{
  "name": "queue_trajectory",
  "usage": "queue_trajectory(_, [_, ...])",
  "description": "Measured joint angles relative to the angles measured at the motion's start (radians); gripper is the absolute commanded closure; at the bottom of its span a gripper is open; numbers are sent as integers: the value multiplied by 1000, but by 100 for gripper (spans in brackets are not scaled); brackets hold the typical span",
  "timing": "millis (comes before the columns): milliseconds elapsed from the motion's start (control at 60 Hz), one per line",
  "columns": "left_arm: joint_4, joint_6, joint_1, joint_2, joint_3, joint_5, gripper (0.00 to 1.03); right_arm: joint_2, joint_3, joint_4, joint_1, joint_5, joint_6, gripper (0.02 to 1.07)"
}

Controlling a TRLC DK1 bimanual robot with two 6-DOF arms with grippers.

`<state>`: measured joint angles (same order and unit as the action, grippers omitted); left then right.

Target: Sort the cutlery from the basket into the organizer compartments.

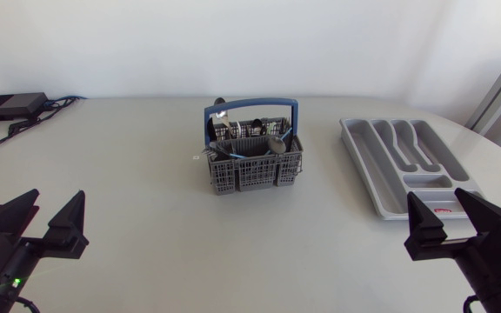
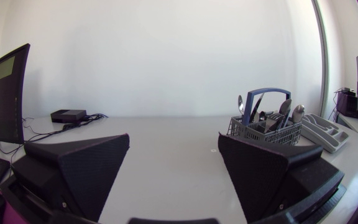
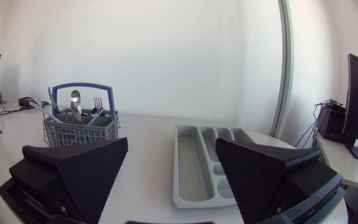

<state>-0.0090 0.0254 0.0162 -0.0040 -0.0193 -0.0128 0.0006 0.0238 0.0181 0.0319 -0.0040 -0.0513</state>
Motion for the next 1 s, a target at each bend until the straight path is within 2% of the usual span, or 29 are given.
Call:
queue_trajectory(600, [24, -1, -7, 24, -29, 0, 6, 5, 1, -5, 19, 0, 3, 6])
queue_trajectory(733, [91, -17, -7, 212, -104, 1, 6, 101, 35, -66, 26, 0, 3, 6])
queue_trajectory(867, [96, -34, -12, 459, -237, 7, 7, 305, 121, -132, 29, 8, 3, 6])
queue_trajectory(917, [89, -38, -24, 533, -286, 23, 8, 383, 161, -138, 35, 20, 3, 6])
queue_trajectory(1000, [63, -45, -72, 659, -370, 96, 8, 509, 229, -150, 53, 49, 3, 6])
